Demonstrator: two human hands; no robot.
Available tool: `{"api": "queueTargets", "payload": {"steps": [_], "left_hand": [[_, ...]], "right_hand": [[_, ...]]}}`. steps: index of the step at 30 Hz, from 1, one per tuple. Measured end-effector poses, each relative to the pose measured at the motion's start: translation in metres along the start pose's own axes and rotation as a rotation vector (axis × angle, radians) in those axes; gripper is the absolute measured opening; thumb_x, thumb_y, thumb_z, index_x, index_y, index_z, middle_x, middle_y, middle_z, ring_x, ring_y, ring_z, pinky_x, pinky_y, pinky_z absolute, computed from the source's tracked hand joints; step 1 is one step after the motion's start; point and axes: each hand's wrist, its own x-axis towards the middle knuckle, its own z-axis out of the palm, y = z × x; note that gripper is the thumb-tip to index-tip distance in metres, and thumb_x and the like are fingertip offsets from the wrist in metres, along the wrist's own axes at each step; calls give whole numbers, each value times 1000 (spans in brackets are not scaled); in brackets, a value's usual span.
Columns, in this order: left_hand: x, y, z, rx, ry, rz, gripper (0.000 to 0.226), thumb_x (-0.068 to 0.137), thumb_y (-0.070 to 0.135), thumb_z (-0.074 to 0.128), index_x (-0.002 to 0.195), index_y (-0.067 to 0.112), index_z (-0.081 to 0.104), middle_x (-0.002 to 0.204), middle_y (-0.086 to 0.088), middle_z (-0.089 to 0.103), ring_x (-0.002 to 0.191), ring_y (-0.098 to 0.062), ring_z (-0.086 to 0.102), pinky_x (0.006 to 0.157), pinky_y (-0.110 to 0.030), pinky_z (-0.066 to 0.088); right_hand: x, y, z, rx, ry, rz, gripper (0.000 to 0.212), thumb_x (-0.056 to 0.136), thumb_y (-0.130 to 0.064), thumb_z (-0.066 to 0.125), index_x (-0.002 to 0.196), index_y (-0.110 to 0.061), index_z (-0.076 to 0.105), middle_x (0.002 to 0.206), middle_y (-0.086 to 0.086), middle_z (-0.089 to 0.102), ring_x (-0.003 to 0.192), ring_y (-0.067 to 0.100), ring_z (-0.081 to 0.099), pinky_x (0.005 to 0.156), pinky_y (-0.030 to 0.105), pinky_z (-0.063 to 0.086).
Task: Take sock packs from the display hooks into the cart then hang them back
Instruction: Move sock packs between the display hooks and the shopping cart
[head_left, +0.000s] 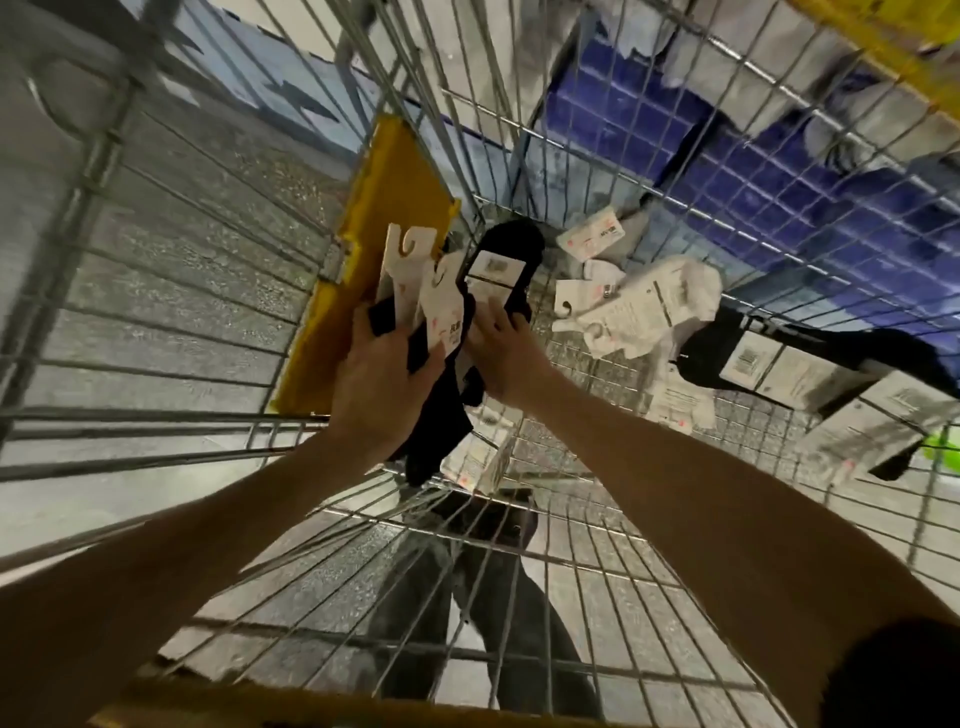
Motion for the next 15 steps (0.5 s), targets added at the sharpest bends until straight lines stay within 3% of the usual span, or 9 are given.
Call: {"api": "queueTargets", "payload": {"steps": [3,6,9,13,15], "left_hand": [[-1,3,-1,-11,-24,-31,46,99,39,50,142,22,50,142,-12,41,123,-26,37,97,-37,41],[0,-1,0,-6,-52,-15,43,99,40,49,137,22,54,138,-13,47,122,-25,34,96,-38,41],[-1,-2,0,-3,-68,8,41,99,40,50,136,22,55,136,-13,49,122,-25,33,95,-37,41],[-1,-6,2,-18,-67,25,43,98,41,50,138,24,54,141,-11,46,128,-25,31,103,-40,39],[0,-8,4,4,-73,22,46,98,44,49,140,25,53,144,-9,46,132,-25,28,106,-42,37]], "right_hand": [[-3,13,-9,-63,-93,-41,68,97,-35,51,154,-29,15,161,16,0,147,40,5,111,49,28],[-4,18,-16,-34,-106,-19,61,101,-23,45,154,-29,16,161,16,-1,146,41,5,111,52,29],[-18,22,-7,24,-35,11,76,94,-5,55,155,-21,12,160,22,1,145,45,9,111,53,32],[-49,30,13,83,104,-22,67,85,-1,66,145,-6,36,149,30,29,134,45,36,102,53,45],[-58,36,27,98,99,-18,56,81,-6,69,133,-4,49,135,31,48,116,44,56,81,51,58]]}}
